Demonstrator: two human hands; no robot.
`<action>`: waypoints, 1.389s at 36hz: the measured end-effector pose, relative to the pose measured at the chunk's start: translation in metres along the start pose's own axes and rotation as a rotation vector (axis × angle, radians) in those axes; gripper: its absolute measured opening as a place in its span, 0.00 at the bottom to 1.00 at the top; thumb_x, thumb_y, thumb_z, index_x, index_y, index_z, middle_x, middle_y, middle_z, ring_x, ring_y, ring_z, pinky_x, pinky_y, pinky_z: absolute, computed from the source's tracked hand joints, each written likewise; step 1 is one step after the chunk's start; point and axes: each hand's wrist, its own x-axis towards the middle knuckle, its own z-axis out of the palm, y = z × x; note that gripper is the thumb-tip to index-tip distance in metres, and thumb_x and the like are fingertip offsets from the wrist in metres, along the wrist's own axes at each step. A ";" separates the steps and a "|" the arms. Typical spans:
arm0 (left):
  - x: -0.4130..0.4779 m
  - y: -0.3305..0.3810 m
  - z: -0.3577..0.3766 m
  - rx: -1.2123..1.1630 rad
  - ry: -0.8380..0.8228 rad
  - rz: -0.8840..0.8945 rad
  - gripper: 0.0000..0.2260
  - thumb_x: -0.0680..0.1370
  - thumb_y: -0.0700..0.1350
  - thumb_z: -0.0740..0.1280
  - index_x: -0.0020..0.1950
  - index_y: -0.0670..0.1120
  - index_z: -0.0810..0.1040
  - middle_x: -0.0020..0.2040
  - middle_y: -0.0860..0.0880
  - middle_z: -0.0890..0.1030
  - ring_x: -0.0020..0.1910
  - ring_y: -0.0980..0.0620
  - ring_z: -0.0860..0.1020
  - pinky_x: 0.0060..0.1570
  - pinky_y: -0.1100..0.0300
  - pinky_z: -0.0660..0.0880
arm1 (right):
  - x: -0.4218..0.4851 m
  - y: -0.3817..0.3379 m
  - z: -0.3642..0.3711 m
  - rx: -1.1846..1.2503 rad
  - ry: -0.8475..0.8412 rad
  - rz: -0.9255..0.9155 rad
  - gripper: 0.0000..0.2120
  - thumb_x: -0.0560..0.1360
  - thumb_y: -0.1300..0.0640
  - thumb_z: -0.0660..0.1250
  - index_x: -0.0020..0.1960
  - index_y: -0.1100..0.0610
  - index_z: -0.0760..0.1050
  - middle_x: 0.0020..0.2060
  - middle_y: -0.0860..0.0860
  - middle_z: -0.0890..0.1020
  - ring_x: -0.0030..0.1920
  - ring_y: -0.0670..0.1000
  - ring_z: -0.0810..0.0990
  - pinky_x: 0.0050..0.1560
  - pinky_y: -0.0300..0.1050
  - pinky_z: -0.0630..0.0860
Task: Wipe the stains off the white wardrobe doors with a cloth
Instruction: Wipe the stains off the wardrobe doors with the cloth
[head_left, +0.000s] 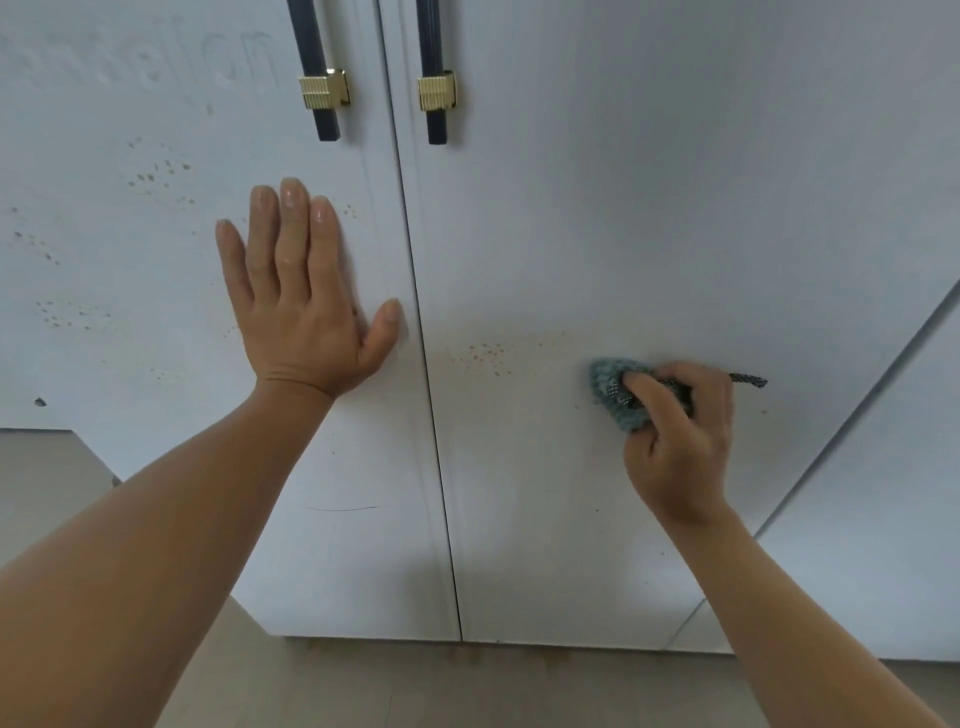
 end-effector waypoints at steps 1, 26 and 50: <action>0.001 0.000 0.000 -0.002 0.001 0.001 0.38 0.80 0.61 0.58 0.79 0.34 0.61 0.76 0.32 0.65 0.75 0.29 0.62 0.73 0.28 0.60 | 0.007 0.001 -0.002 0.016 0.053 0.057 0.19 0.68 0.79 0.59 0.50 0.64 0.81 0.46 0.64 0.77 0.45 0.63 0.75 0.49 0.48 0.72; -0.003 -0.001 0.001 0.002 -0.021 -0.024 0.39 0.79 0.62 0.59 0.81 0.36 0.58 0.78 0.35 0.60 0.83 0.42 0.48 0.77 0.32 0.55 | 0.007 0.005 -0.005 -0.031 -0.181 -0.289 0.09 0.76 0.69 0.68 0.51 0.60 0.84 0.43 0.62 0.81 0.41 0.60 0.78 0.40 0.52 0.76; -0.002 -0.001 0.000 -0.006 -0.027 0.004 0.38 0.79 0.62 0.59 0.79 0.35 0.61 0.77 0.34 0.63 0.75 0.31 0.61 0.74 0.29 0.59 | 0.053 -0.034 0.011 0.053 0.079 0.037 0.14 0.75 0.75 0.62 0.51 0.66 0.84 0.45 0.65 0.77 0.44 0.64 0.77 0.44 0.54 0.76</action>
